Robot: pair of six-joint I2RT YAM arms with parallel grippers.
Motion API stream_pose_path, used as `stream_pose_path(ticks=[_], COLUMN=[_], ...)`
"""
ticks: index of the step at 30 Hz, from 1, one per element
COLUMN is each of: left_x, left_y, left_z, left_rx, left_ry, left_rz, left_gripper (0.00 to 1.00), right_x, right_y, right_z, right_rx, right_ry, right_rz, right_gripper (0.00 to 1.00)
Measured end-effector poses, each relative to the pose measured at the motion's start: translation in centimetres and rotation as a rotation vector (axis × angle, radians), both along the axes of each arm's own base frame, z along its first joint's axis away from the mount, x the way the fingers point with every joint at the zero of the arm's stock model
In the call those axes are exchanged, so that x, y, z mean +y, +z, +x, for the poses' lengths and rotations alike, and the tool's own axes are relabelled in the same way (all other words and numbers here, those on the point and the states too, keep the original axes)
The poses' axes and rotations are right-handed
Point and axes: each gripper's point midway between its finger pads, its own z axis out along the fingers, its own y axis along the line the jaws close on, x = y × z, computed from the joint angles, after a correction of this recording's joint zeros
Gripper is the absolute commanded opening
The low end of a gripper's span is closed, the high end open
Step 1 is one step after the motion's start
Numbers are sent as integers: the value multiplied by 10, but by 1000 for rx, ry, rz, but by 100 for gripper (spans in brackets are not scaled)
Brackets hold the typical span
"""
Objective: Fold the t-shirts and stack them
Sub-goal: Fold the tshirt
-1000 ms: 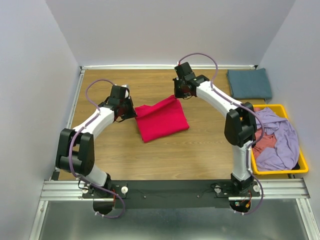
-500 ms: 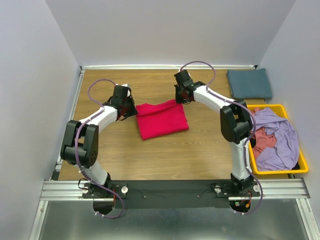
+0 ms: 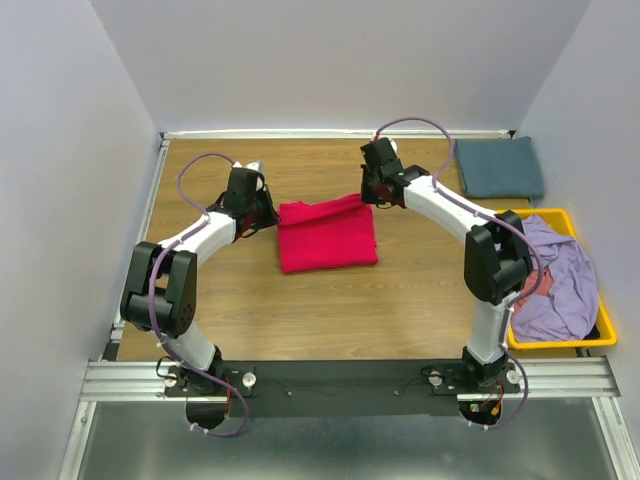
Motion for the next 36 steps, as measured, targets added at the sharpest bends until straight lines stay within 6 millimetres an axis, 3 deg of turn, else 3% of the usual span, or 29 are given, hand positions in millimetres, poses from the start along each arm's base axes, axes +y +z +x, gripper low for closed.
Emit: stream_pose_path(ticks=[6, 15, 22, 27, 32, 33, 34, 36], left_x=[-8, -22, -31, -32, -34, -34, -35, -35], left_y=[5, 23, -2, -19, -14, -12, -10, -10], left_z=[2, 15, 25, 28, 36, 37, 39, 39], left_rx=[-25, -82, -45, -17, -40, -47, -58, -65], left_ry=[-28, -83, -111, -112, -112, -111, -112, -112], left_rz=[-7, -10, 12, 19, 16, 14, 15, 24], left_gripper=[3, 3, 3, 15, 24, 28, 40, 52], right_x=[-9, -29, -37, -39, -43, -45, -47, -53], right_y=[20, -12, -20, -28, -36, -38, -39, -43], right_z=[-10, -28, -24, -21, -21, -22, -22, -24], right_rx=[-34, 22, 14, 17, 20, 22, 23, 30], right_ry=[-36, -119, -171, -191, -214, -219, -224, -235], right_rz=[27, -8, -28, -42, -54, -60, -65, -79], right_gripper=[1, 1, 1, 1, 1, 1, 1, 1])
